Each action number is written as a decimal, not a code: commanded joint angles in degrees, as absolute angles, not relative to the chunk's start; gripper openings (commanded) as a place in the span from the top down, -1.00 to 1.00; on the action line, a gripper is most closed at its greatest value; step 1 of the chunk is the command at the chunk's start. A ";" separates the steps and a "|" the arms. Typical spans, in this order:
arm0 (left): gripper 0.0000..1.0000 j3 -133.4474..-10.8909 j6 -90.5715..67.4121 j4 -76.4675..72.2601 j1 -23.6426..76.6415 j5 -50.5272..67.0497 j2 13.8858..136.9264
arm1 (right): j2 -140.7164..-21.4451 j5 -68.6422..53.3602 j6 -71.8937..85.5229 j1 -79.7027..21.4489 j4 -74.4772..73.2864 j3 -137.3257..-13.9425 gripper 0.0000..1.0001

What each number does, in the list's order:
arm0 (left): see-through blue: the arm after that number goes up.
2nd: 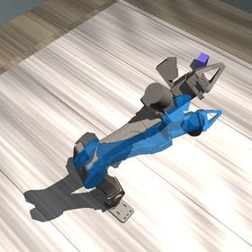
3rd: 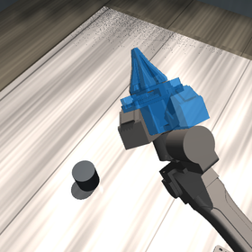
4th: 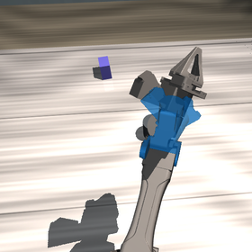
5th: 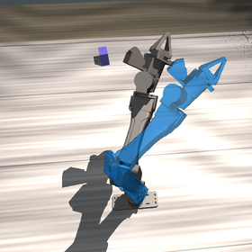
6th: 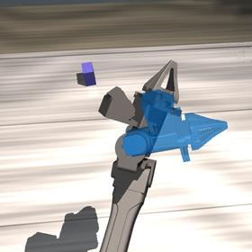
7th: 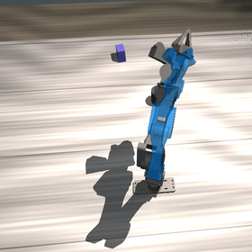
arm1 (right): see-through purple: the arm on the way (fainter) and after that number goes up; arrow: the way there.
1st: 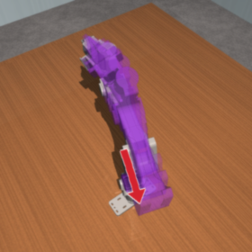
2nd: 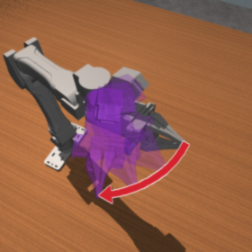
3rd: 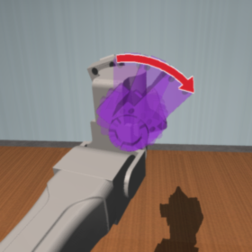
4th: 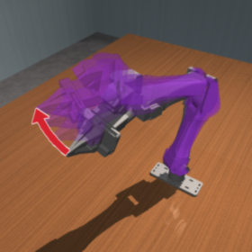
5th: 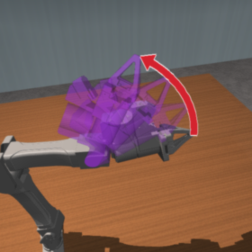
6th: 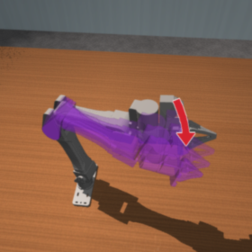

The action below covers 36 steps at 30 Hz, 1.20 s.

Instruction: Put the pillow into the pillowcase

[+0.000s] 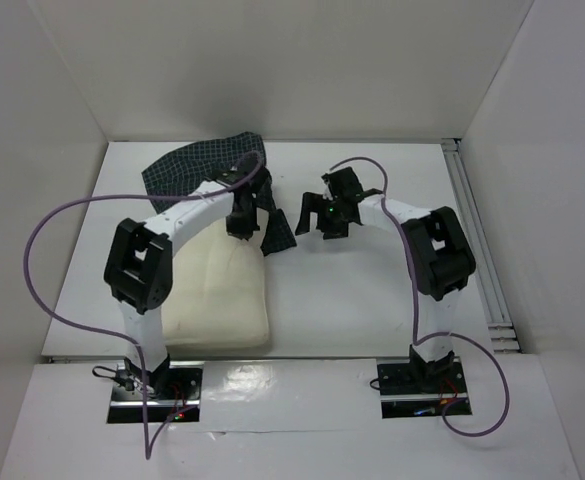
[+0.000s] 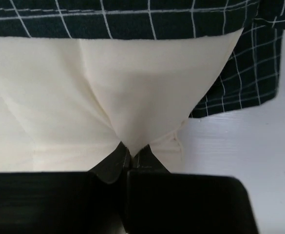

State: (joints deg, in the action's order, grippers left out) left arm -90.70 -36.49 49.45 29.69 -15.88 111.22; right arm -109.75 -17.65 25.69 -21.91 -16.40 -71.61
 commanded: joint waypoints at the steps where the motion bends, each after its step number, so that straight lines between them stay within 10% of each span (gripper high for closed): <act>1: 1.00 -89.65 -35.61 46.59 24.53 -7.77 105.31 | -111.88 -17.94 20.93 -25.39 -16.25 -78.30 -1.00; 21: 1.00 -90.18 -31.20 45.97 17.31 6.06 98.00 | -126.47 -10.97 8.44 -32.08 -12.22 -100.45 -1.00; 23: 1.00 -90.18 -31.20 45.97 17.31 6.06 98.00 | -127.08 -16.85 8.44 -32.08 -11.52 -101.16 -0.63; 24: 1.00 -90.18 -31.20 45.97 17.31 6.06 98.00 | -126.57 -19.57 9.05 -32.08 -10.73 -99.86 0.27; 26: 1.00 -90.18 -31.82 45.97 17.31 6.06 98.00 | -123.32 -20.12 10.46 -32.08 -8.97 -96.78 1.00; 36: 1.00 -93.77 -46.47 42.19 17.93 -0.50 98.53 | -102.58 -22.50 17.75 -39.72 -8.34 -75.51 1.00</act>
State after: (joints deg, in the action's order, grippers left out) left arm -89.17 -38.87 48.01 17.80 2.85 101.16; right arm -109.67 -19.55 15.35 -36.32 -8.56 -78.13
